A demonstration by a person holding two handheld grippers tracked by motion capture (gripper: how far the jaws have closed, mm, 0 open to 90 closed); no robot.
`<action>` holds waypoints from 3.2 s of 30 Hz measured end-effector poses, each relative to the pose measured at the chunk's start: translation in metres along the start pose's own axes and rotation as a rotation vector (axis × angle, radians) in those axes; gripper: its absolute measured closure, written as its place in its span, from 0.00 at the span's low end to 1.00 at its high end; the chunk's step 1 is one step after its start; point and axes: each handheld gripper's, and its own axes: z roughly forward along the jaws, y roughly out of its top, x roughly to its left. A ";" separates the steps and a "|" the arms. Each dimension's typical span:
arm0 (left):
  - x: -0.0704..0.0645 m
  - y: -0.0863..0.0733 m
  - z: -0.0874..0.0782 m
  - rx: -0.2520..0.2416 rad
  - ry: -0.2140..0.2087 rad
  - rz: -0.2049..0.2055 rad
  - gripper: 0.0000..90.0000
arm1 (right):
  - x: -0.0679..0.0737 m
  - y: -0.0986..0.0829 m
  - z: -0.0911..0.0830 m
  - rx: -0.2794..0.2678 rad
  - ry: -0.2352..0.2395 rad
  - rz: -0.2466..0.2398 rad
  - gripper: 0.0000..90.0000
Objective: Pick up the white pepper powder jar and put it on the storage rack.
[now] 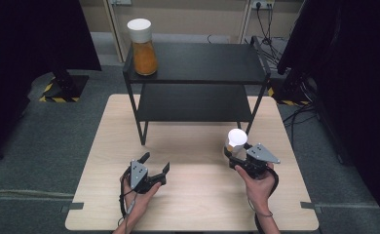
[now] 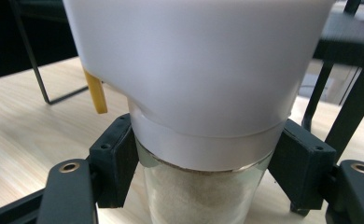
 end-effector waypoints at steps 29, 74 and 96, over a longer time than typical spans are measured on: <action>0.000 0.000 0.000 0.000 0.004 -0.004 0.15 | -0.003 0.069 -0.029 -0.144 0.005 -0.013 0.34; -0.001 0.000 0.000 0.002 0.004 -0.003 0.15 | -0.007 0.160 -0.038 -0.236 -0.035 -0.017 0.34; 0.000 0.000 0.001 0.001 0.005 -0.008 0.14 | -0.003 0.209 -0.030 -0.249 -0.066 -0.024 0.34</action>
